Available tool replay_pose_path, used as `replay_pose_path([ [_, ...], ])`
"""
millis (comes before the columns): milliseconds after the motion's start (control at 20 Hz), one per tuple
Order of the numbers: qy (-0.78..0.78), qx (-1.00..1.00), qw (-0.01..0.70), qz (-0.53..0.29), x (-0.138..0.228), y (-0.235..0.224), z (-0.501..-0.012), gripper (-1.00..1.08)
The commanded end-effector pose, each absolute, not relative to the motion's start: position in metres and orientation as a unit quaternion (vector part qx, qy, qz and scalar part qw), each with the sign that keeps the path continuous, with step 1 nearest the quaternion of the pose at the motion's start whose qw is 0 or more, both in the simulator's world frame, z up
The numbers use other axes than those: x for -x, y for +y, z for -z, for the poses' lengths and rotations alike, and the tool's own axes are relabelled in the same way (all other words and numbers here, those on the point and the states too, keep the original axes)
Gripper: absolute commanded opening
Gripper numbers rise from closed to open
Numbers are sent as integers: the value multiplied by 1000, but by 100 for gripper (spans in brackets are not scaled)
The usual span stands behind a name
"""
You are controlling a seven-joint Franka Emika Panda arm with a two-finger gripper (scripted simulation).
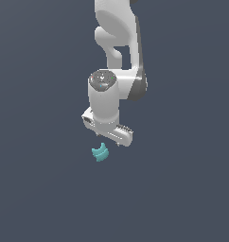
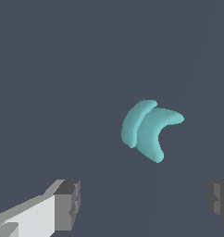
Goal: Pick up the object and move it to a goal position.
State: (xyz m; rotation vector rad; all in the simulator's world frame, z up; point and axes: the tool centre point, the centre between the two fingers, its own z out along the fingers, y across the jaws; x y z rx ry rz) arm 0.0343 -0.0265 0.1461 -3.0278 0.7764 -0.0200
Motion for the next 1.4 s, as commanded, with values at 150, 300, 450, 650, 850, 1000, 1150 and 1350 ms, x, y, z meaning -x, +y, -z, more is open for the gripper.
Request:
replay_pose_path([
  [150,334,942,7,3,-41,-41,-128,100],
  [300,377,926,5,2,-44,-48,-119,100],
  [450,411,912,4,1,-47,-54,-111,100],
  [650,446,895,2,0,-49,-60,-103,100],
  [850,469,883,1,0,-51,-64,-98,100],
  [1000,479,878,0,0,-51,-66,-96,100],
  [1150,482,876,0,0,-51,-67,-95,100],
  [1350,480,877,0,0,-51,-66,-92,100],
])
